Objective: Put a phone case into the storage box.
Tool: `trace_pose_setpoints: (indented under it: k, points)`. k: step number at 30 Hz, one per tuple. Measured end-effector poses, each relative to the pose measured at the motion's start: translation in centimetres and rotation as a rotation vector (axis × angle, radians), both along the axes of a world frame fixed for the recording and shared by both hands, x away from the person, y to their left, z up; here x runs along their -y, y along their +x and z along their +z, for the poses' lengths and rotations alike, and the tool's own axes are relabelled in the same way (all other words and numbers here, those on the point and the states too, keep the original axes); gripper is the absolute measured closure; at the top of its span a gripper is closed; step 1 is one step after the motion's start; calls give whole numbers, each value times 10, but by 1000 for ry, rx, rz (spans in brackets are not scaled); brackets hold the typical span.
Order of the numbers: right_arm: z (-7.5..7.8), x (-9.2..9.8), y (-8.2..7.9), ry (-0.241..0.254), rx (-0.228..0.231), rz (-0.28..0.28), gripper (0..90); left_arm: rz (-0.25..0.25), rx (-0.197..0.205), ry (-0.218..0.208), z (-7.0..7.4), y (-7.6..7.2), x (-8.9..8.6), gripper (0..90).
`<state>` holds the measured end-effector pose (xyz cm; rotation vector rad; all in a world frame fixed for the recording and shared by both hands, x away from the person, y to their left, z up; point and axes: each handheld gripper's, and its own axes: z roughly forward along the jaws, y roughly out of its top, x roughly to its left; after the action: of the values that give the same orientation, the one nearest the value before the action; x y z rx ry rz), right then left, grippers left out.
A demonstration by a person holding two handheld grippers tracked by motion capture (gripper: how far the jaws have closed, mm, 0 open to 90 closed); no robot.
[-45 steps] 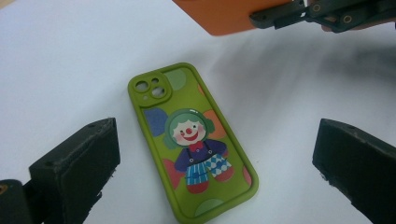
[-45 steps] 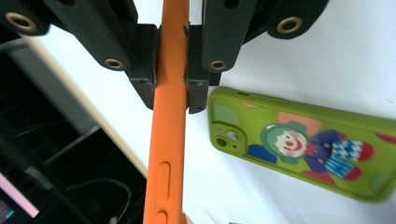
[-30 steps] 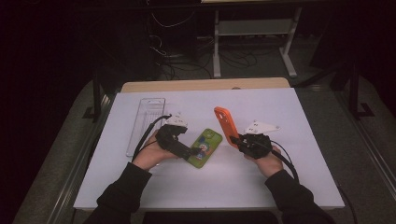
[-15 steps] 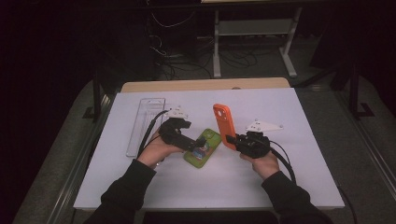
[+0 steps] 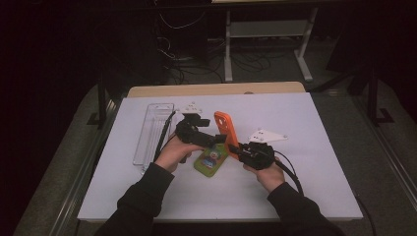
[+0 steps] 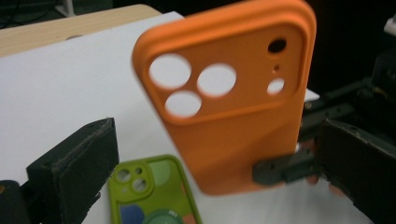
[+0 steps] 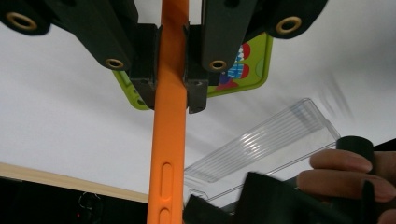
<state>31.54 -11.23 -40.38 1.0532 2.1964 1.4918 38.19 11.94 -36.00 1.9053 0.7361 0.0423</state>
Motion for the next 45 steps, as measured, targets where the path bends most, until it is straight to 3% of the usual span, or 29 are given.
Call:
trace_pose_setpoints:
  k: [7,20,23,31,41,45]
  points:
    - [1,-7,-2,12,8,10,781,-12,14,-6,1,3,10,0]
    - [0,-9,-3,12,14,24,782,-14,2,-42,-4,5,20,1]
    - [0,-9,-4,5,19,26,782,-8,9,-33,-4,5,19,31]
    - [-1,-10,-4,-3,18,27,782,2,12,-69,-3,5,17,114]
    - [0,-8,-4,-25,37,30,779,7,11,-85,-3,4,18,140]
    - [0,-5,-4,-29,23,46,653,27,22,-92,0,4,17,144]
